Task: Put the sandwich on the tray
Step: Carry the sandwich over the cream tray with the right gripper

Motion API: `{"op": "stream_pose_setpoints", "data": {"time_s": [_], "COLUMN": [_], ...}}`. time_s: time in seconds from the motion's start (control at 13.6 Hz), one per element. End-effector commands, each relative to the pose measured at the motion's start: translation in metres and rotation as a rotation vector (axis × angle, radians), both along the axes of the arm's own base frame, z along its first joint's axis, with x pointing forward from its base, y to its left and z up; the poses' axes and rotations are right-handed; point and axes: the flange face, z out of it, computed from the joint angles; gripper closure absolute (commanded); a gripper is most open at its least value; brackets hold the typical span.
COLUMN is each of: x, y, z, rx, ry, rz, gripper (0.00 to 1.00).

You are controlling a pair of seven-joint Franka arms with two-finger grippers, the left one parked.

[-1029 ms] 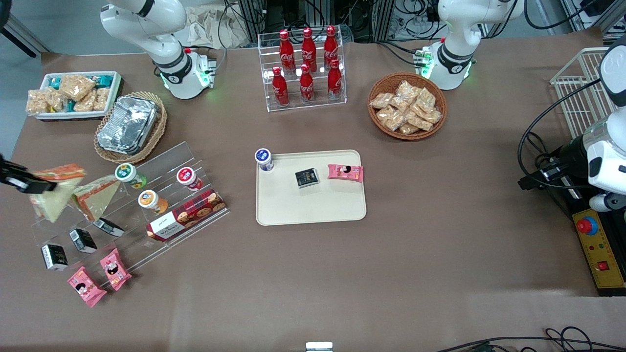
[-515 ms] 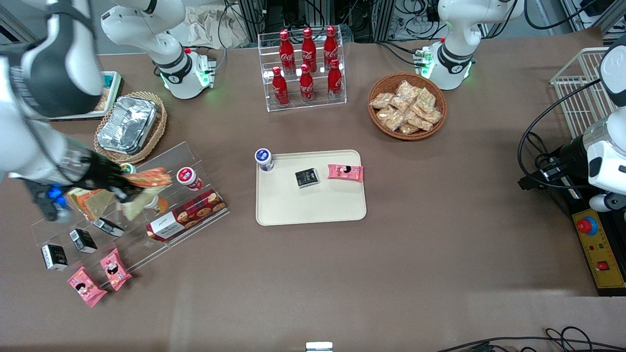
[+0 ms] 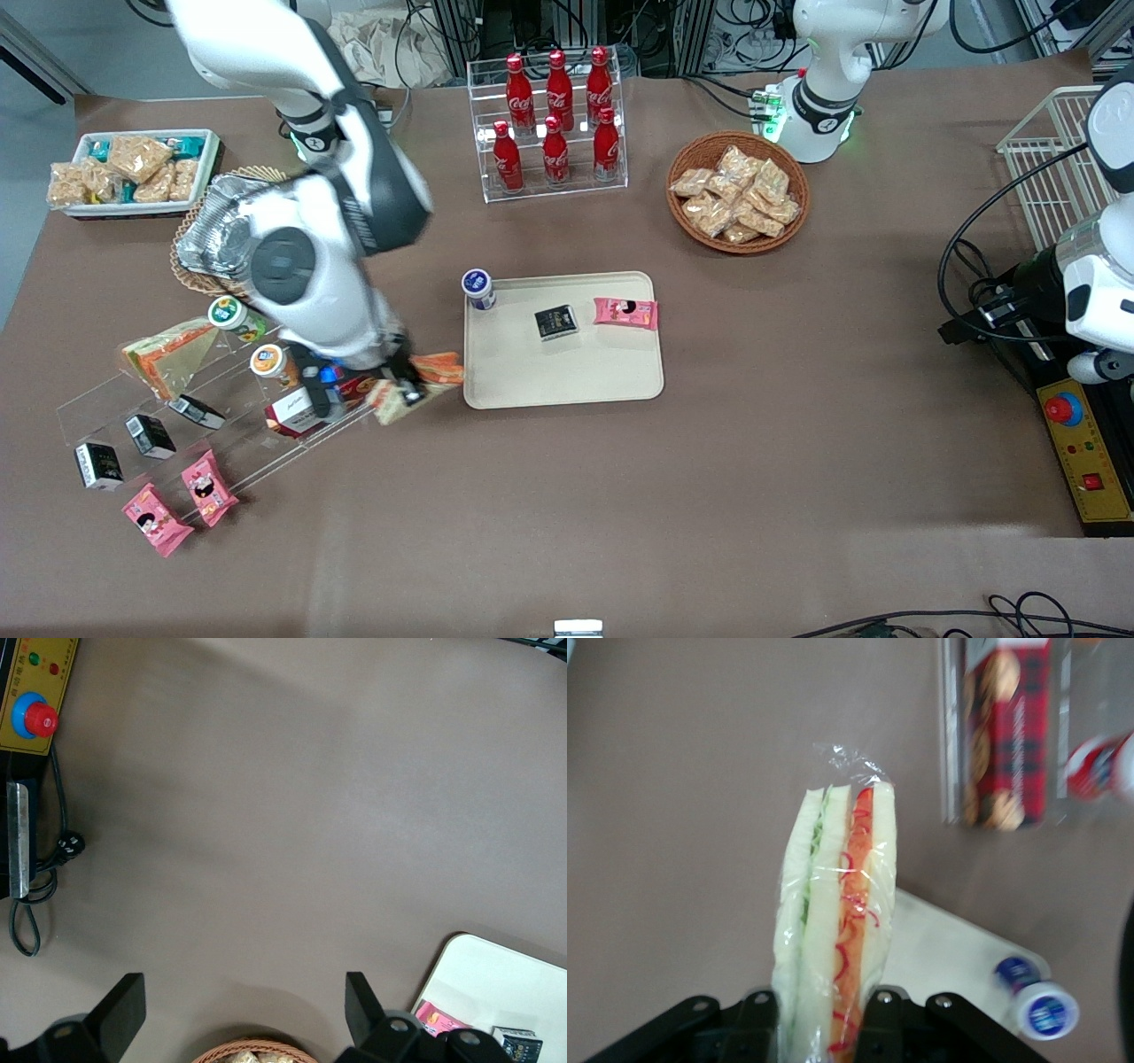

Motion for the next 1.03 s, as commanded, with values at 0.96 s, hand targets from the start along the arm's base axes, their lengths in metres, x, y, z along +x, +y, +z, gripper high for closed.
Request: {"op": "stream_pose_setpoints", "data": {"time_s": [0.96], "x": [-0.059], "y": [0.157], "z": [-0.175], "rx": [0.006], "ry": [-0.071], "rz": [-0.324], "gripper": [1.0]}}
